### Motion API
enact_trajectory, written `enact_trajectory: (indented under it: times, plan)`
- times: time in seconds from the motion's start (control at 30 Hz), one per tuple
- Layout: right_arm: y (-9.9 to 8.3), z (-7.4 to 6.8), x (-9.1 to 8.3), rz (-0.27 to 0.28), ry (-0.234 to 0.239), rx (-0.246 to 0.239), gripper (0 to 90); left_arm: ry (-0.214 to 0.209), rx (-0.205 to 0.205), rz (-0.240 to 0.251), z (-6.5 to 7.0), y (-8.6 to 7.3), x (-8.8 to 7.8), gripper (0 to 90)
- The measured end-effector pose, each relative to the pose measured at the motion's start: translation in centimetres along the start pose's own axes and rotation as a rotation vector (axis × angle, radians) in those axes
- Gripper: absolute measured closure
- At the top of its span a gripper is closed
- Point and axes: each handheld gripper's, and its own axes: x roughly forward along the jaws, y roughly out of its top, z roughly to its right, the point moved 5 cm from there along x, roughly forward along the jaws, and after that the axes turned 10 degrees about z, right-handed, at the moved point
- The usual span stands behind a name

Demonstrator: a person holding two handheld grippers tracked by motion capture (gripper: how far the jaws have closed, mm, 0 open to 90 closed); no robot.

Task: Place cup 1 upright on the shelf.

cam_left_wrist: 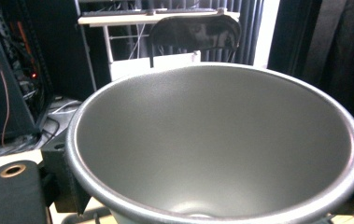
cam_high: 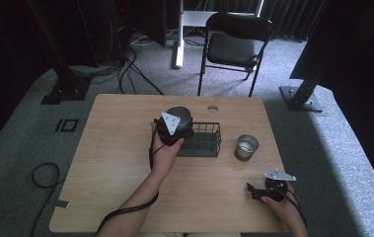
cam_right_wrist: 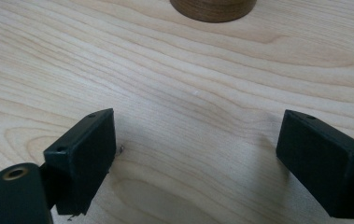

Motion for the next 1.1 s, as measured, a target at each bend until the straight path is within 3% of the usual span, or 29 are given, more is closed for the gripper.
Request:
enact_trajectory:
  times: [0.6,0.87,0.97,1.1]
  plan:
    - [0.0,0.0,0.0,0.0,0.0,0.0,11.6,0.021,0.062,-0.028,0.9,-2.5,1.0,12.4]
    - [0.0,0.0,0.0,0.0,0.0,0.0,11.7,0.009,0.101,-0.032,1.1,-2.6,1.1,10.3]
    - [0.0,0.0,0.0,0.0,0.0,0.0,11.7,0.01,0.092,-0.029,1.0,-2.3,1.0,8.3]
    - [0.0,0.0,0.0,0.0,0.0,0.0,11.7,-0.023,0.104,-0.036,1.1,-1.8,0.8,6.2]
